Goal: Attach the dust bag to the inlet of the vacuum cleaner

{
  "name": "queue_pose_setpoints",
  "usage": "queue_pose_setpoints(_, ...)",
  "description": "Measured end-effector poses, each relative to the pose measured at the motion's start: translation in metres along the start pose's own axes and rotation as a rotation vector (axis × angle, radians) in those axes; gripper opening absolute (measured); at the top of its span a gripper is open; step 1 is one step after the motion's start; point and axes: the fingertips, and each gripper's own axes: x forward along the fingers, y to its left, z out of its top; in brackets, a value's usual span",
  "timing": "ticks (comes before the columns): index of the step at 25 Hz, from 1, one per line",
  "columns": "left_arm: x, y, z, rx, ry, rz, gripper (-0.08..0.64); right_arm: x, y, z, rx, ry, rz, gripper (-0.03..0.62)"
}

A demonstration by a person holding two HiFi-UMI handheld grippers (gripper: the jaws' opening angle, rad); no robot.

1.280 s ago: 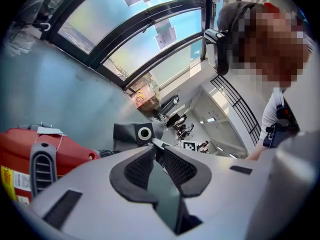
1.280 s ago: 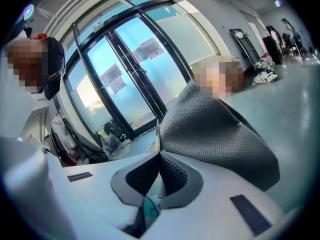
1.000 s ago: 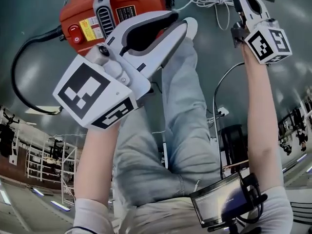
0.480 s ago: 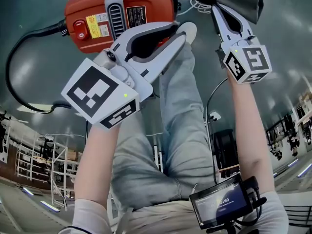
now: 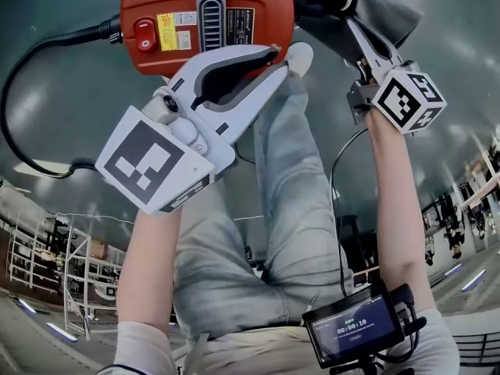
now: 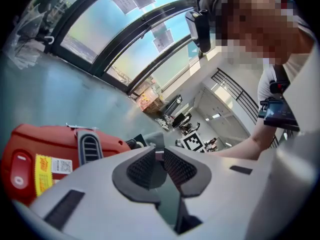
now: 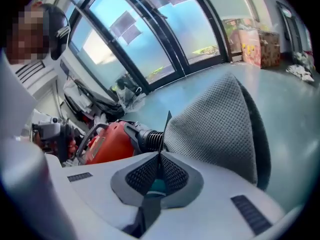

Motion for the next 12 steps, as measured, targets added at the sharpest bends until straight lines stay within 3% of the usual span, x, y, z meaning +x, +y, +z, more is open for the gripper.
queue_pose_setpoints(5,-0.029,0.043,0.021,0.136,-0.03,0.2,0.057,0.011,0.013,0.0,-0.182,0.114,-0.033,0.017)
queue_pose_setpoints(8,-0.043,0.072,0.019,0.128,-0.004,0.282,0.057,0.019,0.011,0.002,-0.201,0.136,-0.017,0.017)
queue_pose_setpoints(12,-0.038,0.085,0.005,0.08,0.015,0.281,0.057,0.02,0.012,-0.001,-0.195,0.154,-0.001,0.018)
